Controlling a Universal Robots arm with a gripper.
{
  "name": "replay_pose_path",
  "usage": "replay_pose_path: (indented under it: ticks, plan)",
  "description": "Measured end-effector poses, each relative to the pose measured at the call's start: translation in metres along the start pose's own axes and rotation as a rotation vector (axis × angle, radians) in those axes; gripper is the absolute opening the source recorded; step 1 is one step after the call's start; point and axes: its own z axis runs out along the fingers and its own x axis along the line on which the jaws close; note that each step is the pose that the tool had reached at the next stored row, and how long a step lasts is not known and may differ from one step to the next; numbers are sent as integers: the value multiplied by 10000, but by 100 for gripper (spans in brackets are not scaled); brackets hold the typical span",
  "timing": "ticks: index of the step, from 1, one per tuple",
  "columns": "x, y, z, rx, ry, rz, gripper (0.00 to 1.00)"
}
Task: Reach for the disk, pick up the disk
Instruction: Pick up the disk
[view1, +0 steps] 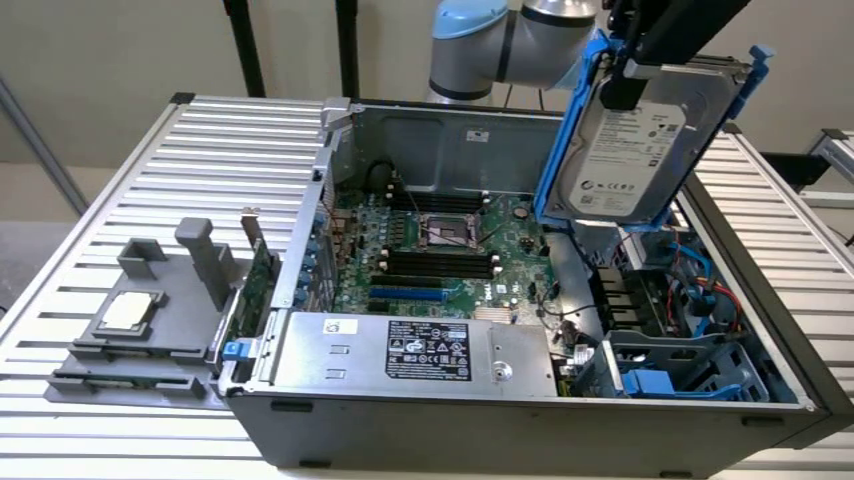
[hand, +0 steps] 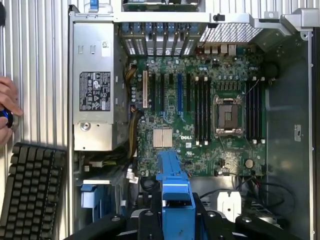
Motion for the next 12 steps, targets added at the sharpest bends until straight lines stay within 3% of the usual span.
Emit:
replay_pose_path:
  ticks: [12]
  plan:
    - [334,-239,-10,0,2,0,33]
